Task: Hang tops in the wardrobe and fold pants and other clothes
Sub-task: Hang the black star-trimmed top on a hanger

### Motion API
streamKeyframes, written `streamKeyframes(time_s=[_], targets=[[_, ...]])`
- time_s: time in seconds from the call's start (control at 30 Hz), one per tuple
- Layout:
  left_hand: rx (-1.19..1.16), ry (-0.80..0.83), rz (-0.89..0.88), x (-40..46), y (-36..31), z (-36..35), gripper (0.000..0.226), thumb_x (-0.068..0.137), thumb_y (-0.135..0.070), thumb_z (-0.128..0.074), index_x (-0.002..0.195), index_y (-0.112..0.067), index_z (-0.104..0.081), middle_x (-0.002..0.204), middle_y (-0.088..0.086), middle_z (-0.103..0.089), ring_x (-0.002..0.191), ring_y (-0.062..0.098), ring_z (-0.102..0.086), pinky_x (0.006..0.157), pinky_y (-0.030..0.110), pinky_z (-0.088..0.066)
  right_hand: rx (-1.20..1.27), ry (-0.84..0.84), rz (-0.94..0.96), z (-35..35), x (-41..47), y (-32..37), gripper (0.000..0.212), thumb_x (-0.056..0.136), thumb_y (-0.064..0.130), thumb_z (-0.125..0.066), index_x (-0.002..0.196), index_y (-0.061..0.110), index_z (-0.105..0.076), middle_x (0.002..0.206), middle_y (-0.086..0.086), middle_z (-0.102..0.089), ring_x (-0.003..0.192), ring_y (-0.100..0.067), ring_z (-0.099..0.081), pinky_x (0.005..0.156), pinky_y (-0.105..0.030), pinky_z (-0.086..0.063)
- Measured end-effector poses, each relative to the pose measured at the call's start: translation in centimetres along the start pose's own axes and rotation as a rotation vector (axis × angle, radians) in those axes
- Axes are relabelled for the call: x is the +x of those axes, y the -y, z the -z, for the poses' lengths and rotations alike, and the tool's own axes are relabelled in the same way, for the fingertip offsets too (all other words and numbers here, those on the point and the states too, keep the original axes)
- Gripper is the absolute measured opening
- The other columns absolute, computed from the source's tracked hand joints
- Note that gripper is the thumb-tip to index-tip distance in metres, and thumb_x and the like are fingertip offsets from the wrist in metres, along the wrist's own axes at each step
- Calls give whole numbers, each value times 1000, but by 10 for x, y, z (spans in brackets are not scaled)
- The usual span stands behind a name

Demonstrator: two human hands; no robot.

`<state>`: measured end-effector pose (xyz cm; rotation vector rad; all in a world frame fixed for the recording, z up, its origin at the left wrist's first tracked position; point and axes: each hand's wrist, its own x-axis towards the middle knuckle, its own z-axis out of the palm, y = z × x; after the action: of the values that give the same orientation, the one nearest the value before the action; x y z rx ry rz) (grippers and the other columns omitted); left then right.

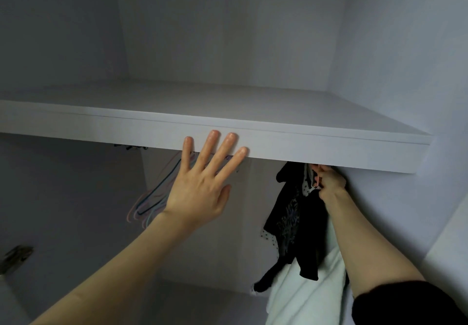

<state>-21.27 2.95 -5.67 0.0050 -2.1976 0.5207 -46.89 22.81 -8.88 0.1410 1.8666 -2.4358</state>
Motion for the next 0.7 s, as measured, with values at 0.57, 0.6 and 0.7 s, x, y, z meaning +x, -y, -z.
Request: streamKeyframes(time_s=[0.57, 0.6, 0.7], targets=[[-184, 136, 135, -5, -19, 28, 90, 69, -9, -72, 147, -14, -27, 154, 11, -15, 141, 39, -10, 106, 65, -22, -755, -93, 423, 5, -100, -16, 44, 93, 2, -41, 135, 10, -50, 135, -14, -53, 120, -34, -51, 102, -37, -41], [-243, 151, 154, -11, -23, 27, 85, 73, -8, -68, 147, -13, -26, 155, 10, -13, 142, 37, -7, 109, 62, -20, -745, -56, 448, 6, -112, -17, 42, 94, 3, -42, 135, 10, -50, 134, -13, -54, 119, -31, -52, 101, -31, -41], [-509, 229, 212, -40, -44, 24, 65, 86, -4, -54, 146, -9, -28, 155, 12, -18, 144, 28, -2, 116, 49, -13, -750, 38, 427, 23, -154, -21, 38, 95, 8, -47, 133, 11, -52, 130, -8, -57, 118, -20, -54, 87, -10, -34]])
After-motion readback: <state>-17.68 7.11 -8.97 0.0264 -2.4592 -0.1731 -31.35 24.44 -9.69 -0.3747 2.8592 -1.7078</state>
